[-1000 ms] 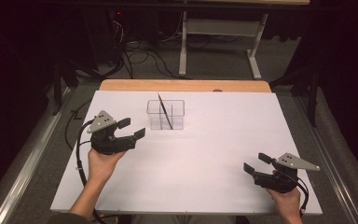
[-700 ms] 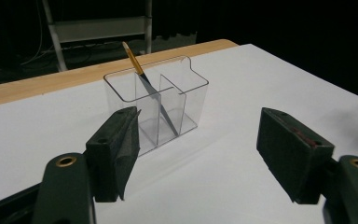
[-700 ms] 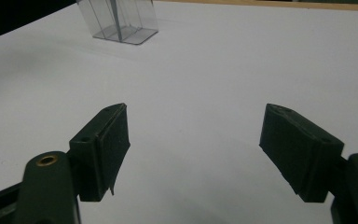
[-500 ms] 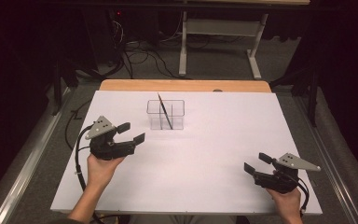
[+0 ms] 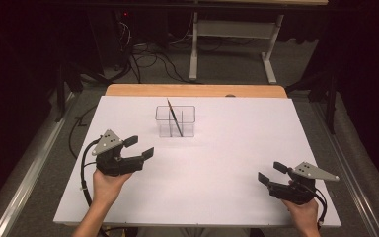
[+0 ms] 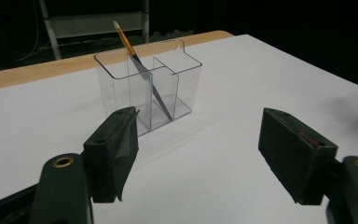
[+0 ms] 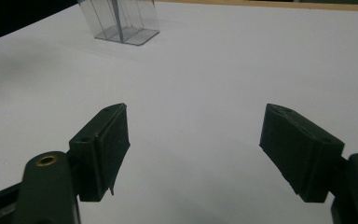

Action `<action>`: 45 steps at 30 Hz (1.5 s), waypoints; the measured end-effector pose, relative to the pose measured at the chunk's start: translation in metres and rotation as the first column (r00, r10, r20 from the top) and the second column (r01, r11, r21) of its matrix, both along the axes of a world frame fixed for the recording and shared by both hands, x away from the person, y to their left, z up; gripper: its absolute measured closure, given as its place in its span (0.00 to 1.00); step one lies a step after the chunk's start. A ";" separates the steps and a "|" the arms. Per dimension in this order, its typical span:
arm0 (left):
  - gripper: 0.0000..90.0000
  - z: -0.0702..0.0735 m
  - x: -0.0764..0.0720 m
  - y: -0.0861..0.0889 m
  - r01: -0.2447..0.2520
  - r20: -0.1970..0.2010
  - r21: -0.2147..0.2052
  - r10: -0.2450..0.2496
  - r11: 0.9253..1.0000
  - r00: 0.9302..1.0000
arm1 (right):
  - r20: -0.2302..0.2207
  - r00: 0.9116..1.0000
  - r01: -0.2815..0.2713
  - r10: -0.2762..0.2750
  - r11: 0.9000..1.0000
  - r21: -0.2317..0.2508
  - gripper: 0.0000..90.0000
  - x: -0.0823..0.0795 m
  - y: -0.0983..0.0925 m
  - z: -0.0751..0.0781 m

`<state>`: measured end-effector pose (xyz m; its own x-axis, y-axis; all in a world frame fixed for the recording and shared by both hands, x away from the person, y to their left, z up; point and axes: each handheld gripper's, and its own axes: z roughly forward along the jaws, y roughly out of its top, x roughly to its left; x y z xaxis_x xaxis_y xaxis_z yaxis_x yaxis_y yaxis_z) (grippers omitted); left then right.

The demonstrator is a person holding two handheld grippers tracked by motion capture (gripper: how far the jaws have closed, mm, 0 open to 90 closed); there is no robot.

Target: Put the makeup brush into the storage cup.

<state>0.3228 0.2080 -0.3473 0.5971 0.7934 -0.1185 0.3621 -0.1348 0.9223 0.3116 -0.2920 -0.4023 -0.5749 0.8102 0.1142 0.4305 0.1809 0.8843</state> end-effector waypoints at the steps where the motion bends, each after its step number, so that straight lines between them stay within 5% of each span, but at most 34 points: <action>1: 0.32 0.000 0.000 0.000 -0.003 0.003 0.006 0.003 1.000 1.000 | 0.001 1.000 0.001 -0.001 1.000 -0.001 0.28 0.000 0.000 0.000; 45: 0.32 -0.027 -0.006 -0.001 -0.029 -0.029 -0.004 0.029 1.000 0.999 | -0.007 1.000 0.002 -0.002 1.000 -0.004 0.28 0.000 0.000 -0.001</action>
